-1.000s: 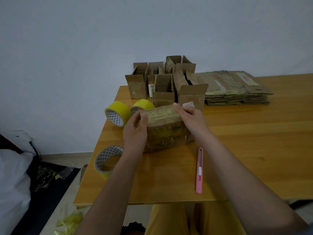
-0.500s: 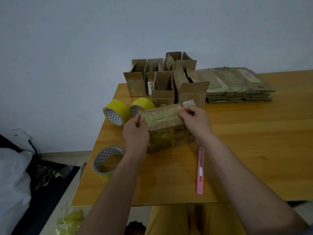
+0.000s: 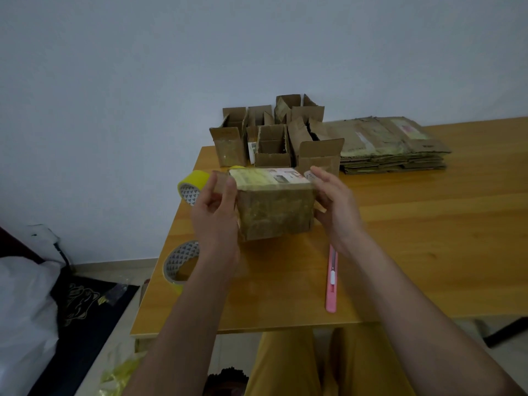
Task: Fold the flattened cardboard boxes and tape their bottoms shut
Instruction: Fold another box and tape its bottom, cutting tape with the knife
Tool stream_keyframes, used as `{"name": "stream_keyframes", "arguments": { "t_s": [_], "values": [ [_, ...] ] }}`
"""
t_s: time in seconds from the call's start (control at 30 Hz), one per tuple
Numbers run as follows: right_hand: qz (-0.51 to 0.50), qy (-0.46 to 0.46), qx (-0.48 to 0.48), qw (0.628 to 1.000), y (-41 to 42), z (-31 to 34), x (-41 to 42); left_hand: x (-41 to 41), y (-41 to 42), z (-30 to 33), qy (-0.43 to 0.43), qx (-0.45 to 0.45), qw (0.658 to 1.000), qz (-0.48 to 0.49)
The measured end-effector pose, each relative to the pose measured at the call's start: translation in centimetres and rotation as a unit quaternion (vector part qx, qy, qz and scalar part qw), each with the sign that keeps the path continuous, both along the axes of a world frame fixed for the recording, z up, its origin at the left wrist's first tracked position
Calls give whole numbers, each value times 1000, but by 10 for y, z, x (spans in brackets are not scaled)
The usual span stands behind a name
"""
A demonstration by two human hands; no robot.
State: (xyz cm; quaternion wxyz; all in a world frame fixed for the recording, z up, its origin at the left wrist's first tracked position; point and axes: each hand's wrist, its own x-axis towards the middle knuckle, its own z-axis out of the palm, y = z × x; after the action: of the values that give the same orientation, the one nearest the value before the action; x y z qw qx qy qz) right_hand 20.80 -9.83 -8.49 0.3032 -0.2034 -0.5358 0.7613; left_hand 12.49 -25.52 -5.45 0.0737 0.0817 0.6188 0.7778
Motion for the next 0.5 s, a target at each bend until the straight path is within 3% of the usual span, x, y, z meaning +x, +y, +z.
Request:
{"name": "stream_keyframes", "arguments": {
  "t_s": [0.17, 0.3, 0.37, 0.5],
  "values": [
    [-35, -3, 54, 998, -1, -13, 8, 6, -10, -9, 19, 18, 998, -49],
    [-3, -52, 70, 996, -1, -21, 15, 7, -17, -27, -51, -53, 986, -152],
    [27, -75, 38, 996, -4, -26, 16, 7, -16, -38, -84, -88, 980, -159],
    [81, -120, 79, 986, -6, -25, 21, 12, -12, -45, -124, -74, 977, -159]
  ]
}}
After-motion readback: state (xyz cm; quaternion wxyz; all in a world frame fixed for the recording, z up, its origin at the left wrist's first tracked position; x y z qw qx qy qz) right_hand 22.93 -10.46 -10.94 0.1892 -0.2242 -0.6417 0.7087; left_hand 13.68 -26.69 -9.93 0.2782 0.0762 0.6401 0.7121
